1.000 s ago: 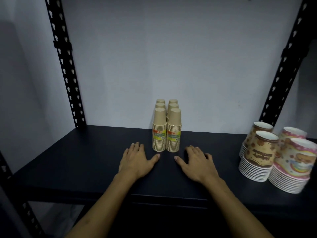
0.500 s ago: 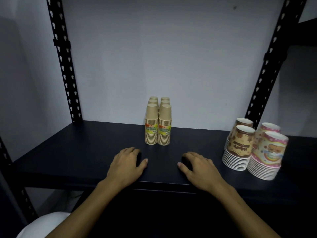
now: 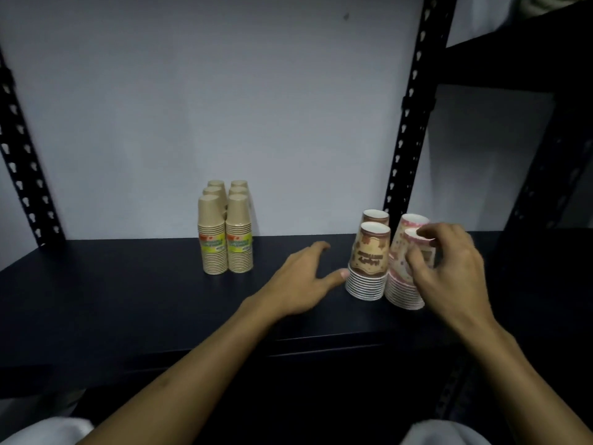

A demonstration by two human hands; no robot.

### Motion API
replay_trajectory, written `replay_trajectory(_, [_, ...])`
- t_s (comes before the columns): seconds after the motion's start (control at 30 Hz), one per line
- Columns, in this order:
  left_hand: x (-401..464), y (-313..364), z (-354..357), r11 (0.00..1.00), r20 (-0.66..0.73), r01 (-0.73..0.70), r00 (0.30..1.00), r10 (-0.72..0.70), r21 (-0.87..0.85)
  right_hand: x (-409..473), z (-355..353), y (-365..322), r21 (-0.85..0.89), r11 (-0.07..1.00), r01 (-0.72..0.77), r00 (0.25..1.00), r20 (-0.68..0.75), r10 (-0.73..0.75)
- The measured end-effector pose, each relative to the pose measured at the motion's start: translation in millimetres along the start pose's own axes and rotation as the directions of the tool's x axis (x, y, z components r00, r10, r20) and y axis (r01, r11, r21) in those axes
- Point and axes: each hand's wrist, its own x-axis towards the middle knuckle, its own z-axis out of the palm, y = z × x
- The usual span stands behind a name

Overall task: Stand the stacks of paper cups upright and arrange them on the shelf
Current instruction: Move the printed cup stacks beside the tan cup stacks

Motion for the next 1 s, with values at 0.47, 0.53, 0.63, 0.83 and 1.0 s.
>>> replay_trajectory(0.47, [57.9,31.2,26.0,0.965,-0.148,-0.060,0.989,0.022,-0.255,-2.0,15.9,38.1,0.236,0.919,-0.316,0.937,0.229,0.263])
replay_trajectory(0.53, [53.6,24.0,20.9,0.972,-0.159,-0.063,0.987,0.027,-0.226,-2.5,21.3,34.6,0.254,0.921,-0.295,0.945,0.221,0.242])
replay_trajectory(0.63, [46.3,10.6,5.3,0.983,-0.154,-0.050,0.988,0.023,-0.176,-1.2,30.6,24.0,0.285,0.925,-0.251,0.948,0.266,0.175])
replay_trajectory(0.83, [33.5,-23.7,-33.7,0.999,-0.130,-0.035,0.991,0.034,-0.005,1.7,65.5,-4.4,0.343,0.923,-0.174,0.936,0.348,0.048])
replay_trajectory(1.0, [19.8,-44.7,-48.6,1.000,-0.194,-0.011,0.981,0.009,-0.012,1.2,92.3,-18.6,0.396,0.905,-0.156,0.936,0.352,0.007])
